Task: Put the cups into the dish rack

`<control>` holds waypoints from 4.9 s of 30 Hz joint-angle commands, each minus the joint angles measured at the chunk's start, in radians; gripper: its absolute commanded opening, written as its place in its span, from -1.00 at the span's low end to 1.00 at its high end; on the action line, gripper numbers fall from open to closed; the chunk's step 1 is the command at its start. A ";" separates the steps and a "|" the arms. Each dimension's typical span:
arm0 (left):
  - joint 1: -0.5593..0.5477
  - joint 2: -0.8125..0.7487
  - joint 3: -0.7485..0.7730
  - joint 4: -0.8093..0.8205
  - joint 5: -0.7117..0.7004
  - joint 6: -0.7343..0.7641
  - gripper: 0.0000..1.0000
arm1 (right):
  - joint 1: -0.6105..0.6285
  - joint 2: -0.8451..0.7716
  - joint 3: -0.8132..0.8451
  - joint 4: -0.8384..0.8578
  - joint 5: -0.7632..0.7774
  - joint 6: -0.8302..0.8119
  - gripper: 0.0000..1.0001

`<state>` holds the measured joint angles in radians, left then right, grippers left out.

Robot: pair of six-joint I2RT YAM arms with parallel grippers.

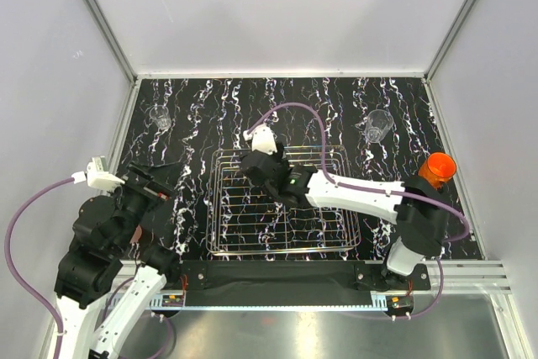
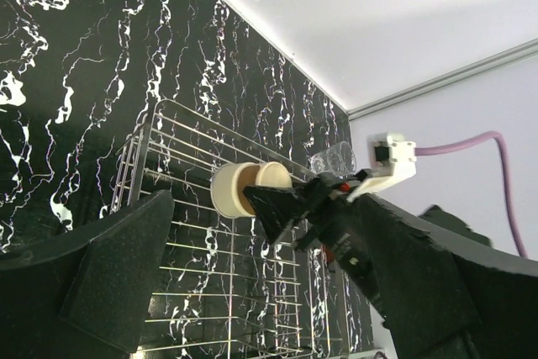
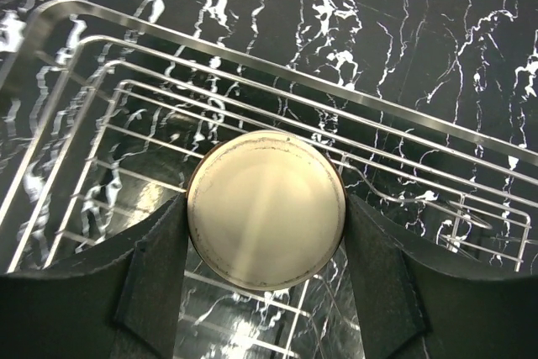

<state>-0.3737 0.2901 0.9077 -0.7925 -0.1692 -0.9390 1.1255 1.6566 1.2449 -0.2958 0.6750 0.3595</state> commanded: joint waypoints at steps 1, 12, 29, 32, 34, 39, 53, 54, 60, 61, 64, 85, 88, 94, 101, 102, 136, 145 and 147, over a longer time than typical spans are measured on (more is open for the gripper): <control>-0.001 0.014 0.007 0.029 -0.016 0.022 0.98 | 0.010 0.051 0.024 0.081 0.101 -0.027 -1.00; -0.001 0.023 0.030 0.013 -0.029 0.055 0.98 | -0.006 0.103 -0.025 0.127 0.115 -0.025 -1.00; -0.001 0.043 0.014 0.032 0.005 0.043 0.98 | -0.064 0.083 -0.064 0.126 0.009 0.004 -0.58; -0.001 0.044 0.017 0.026 0.004 0.046 0.98 | -0.066 0.074 -0.061 0.119 0.000 0.007 -0.09; -0.001 0.044 0.016 0.026 0.004 0.045 0.98 | -0.064 0.068 -0.055 0.109 -0.006 0.009 0.20; -0.001 0.047 0.011 0.024 0.007 0.043 0.98 | -0.064 0.042 -0.041 0.075 -0.021 0.022 0.75; -0.001 0.135 0.077 -0.155 -0.162 0.071 0.92 | -0.055 -0.168 0.044 -0.075 -0.147 0.047 1.00; -0.001 0.145 0.107 -0.183 -0.194 0.077 0.89 | -0.055 -0.178 0.051 -0.112 -0.175 0.047 0.99; -0.001 0.297 0.180 -0.318 -0.340 0.186 0.93 | -0.055 -0.198 0.131 -0.337 -0.212 0.136 0.99; -0.001 0.355 0.198 -0.332 -0.346 0.215 0.98 | -0.055 -0.190 0.149 -0.370 -0.206 0.157 0.99; -0.001 0.469 0.253 -0.402 -0.374 0.229 0.98 | -0.056 -0.147 0.229 -0.541 -0.154 0.266 0.99; 0.445 0.702 0.251 -0.539 -0.570 0.094 0.98 | -0.055 -0.441 0.176 -0.715 -0.175 0.404 0.99; 0.513 0.725 0.228 -0.550 -0.578 0.057 0.98 | -0.055 -0.471 0.168 -0.718 -0.173 0.412 0.99; 0.619 0.782 0.160 -0.509 -0.517 0.023 0.98 | -0.055 -0.480 0.172 -0.726 -0.183 0.420 0.99; 0.660 0.802 0.105 -0.456 -0.483 0.017 0.86 | -0.053 -0.480 0.169 -0.718 -0.204 0.427 0.99; 0.661 0.798 0.097 -0.447 -0.477 0.011 0.85 | -0.055 -0.480 0.168 -0.720 -0.204 0.429 1.00; 0.677 0.713 0.031 -0.390 -0.366 0.028 -1.00 | -0.055 -0.518 0.131 -0.684 -0.290 0.440 0.99; 0.642 0.532 0.094 -0.298 -0.159 0.157 -1.00 | -0.055 -0.528 0.122 -0.634 -0.334 0.423 0.99; 0.606 0.512 0.105 -0.255 -0.075 0.184 -1.00 | -0.055 -0.525 0.120 -0.622 -0.339 0.418 0.99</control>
<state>0.2687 0.8307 0.9607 -1.1435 -0.3817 -0.8207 1.0668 1.1515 1.3674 -0.9714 0.3519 0.7822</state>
